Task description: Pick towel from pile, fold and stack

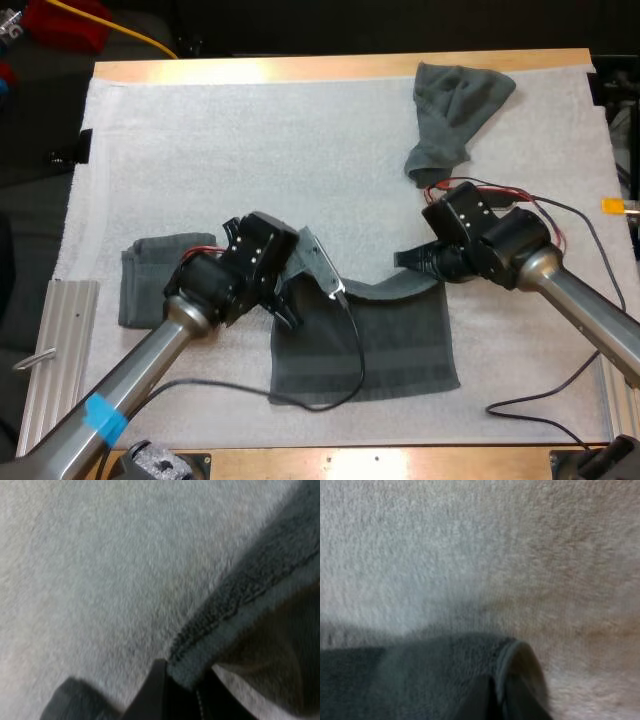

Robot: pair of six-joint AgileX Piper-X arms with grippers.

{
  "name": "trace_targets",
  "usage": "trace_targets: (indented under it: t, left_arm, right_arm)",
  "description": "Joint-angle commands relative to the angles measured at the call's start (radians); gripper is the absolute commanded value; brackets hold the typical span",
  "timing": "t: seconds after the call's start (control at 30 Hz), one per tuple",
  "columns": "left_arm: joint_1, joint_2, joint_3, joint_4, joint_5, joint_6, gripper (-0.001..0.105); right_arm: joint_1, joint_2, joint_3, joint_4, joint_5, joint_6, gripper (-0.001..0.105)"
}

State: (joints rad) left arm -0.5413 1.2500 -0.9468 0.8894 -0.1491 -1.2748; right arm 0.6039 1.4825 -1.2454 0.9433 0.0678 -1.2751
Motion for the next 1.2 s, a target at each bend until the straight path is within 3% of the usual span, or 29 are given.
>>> trace_targets:
  t: [0.0,0.43,1.03,1.17]
  left_arm:
    - [0.008,0.011,-0.001,-0.02,0.018,0.002,0.0]
    - [0.086,0.166,-0.001,-0.103,0.025,0.035,0.0]
    - [0.088,0.277,-0.001,-0.221,-0.021,0.035,0.0]
    - [0.092,0.282,-0.001,-0.24,-0.053,0.037,0.014]
  right_arm:
    - [-0.013,0.015,-0.002,-0.013,-0.019,0.028,0.001]
    - [-0.045,0.14,-0.002,-0.136,-0.02,0.144,0.001]
    - [-0.117,0.175,-0.002,-0.275,-0.021,0.186,0.001]
    - [-0.117,0.19,-0.002,-0.286,-0.021,0.203,0.006]
